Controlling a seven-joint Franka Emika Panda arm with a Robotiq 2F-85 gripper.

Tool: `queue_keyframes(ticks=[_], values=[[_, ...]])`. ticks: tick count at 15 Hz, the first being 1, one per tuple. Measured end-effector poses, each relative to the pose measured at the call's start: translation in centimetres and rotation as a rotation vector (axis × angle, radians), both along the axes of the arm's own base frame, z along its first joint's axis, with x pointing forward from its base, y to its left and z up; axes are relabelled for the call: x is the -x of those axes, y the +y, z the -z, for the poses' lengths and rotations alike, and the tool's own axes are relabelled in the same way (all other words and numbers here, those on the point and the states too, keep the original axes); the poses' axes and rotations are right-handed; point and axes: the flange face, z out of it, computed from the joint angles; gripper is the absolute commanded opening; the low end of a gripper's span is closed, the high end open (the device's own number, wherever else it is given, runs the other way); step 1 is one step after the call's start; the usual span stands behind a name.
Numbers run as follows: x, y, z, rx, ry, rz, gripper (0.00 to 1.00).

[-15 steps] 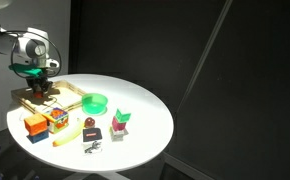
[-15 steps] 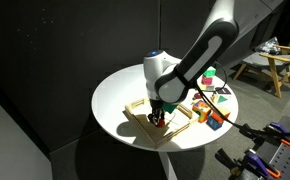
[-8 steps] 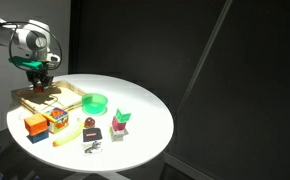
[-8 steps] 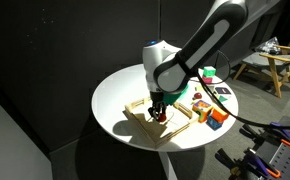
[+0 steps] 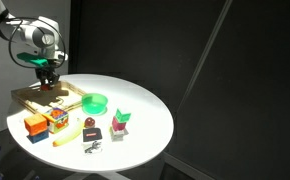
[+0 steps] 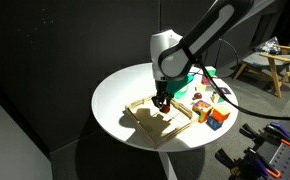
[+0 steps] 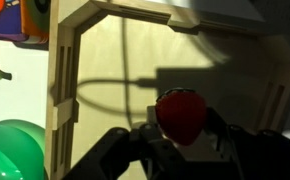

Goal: Remove the orange object from the wooden tray

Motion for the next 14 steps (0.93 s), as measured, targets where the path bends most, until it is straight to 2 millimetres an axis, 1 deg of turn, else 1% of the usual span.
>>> queue_keyframes(ticks=[6,14], values=[[-0.3,-3.8,-1.2,0.028,-0.007,0.152,0.25],[-0.5,-8.9,-1.8,0.024,-0.014,0.274,0.25]])
